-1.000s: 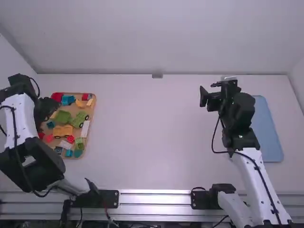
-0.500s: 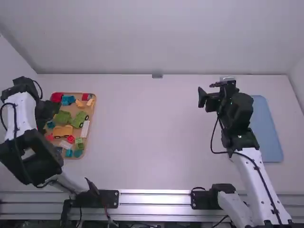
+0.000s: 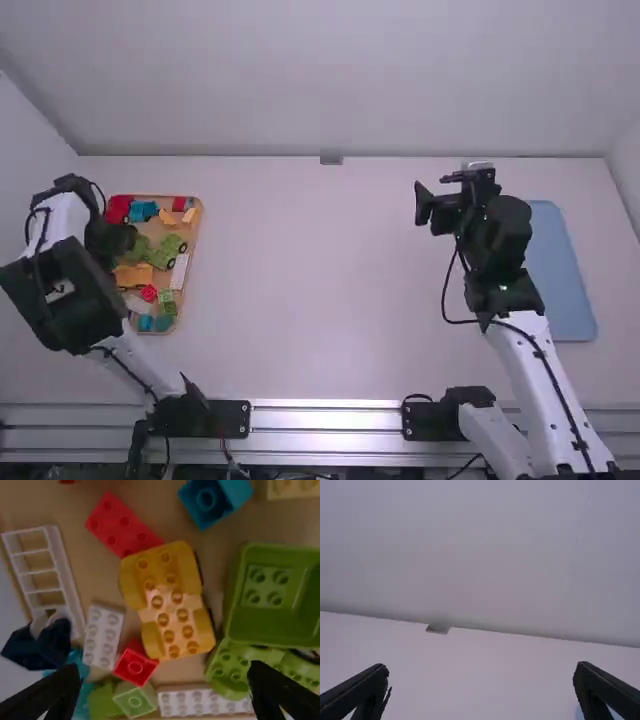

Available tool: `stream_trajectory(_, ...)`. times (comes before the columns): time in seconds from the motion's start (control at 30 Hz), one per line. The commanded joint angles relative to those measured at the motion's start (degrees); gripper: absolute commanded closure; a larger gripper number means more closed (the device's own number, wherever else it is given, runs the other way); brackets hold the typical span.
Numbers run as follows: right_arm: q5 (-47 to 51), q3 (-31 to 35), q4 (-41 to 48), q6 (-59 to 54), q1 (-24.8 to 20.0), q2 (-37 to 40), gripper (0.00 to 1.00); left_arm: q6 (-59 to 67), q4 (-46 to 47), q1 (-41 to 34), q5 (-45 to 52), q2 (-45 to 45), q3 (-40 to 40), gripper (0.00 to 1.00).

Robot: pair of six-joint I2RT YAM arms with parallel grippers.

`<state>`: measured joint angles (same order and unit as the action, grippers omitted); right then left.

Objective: Assemble lego blocks to make yellow taxi

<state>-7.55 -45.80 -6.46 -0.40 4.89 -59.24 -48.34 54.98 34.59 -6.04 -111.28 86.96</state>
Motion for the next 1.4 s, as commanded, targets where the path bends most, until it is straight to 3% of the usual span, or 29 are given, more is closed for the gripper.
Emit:
stream_trajectory(0.0,-0.1,-2.2,-0.3,0.6,0.0,-0.3,0.01,-1.1,-1.3,-0.5,1.6,-1.5,-2.6,0.11)
stream_trajectory(0.5,-0.1,-2.2,-0.2,0.2,0.7,-0.3,0.01,-1.9,-12.7,-0.7,3.7,-1.8,-11.8,0.09)
stream_trajectory(0.7,-0.1,-2.2,-0.4,0.2,0.7,-0.3,0.01,-2.1,-11.3,-0.8,2.2,-1.7,-10.6,0.09)
stream_trajectory(0.93,-0.1,-2.2,-0.4,0.2,0.9,-0.3,0.01,6.4,-2.8,-1.0,6.0,-1.7,1.7,0.09)
stream_trajectory(1.03,-0.1,-2.2,-0.1,0.2,0.7,-0.3,0.01,5.2,1.2,-2.1,2.3,-1.7,4.1,0.07)
stream_trajectory(1.37,-0.1,-2.2,0.7,0.2,0.6,-0.3,0.01,3.3,3.2,-6.1,-3.3,-1.9,-2.3,0.06)
